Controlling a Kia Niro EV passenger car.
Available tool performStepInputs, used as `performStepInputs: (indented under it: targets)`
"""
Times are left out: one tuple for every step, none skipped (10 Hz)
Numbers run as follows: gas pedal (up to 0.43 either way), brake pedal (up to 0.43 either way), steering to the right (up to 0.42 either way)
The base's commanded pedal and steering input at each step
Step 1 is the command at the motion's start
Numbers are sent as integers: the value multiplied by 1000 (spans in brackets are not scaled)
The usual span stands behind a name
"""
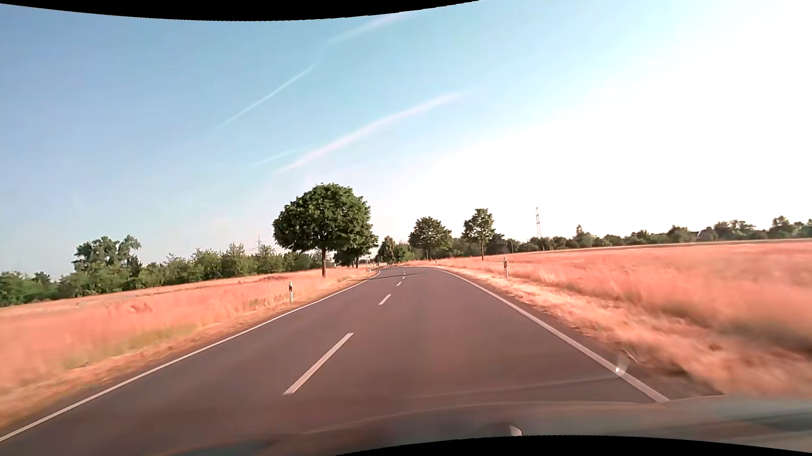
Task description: Follow the waypoints while adhering to traffic rules and regulations
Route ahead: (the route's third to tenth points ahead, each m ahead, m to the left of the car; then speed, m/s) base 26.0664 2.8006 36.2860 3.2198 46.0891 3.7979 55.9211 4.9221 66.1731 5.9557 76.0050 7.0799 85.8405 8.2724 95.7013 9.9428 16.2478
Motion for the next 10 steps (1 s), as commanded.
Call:
performStepInputs:
  targets:
    - [0,0,-10]
    - [0,0,-9]
    - [0,0,-10]
    - [0,0,-10]
    - [0,0,-10]
    - [0,0,-10]
    - [0,0,-10]
    - [0,0,-10]
    - [0,0,-10]
    - [0,0,-10]
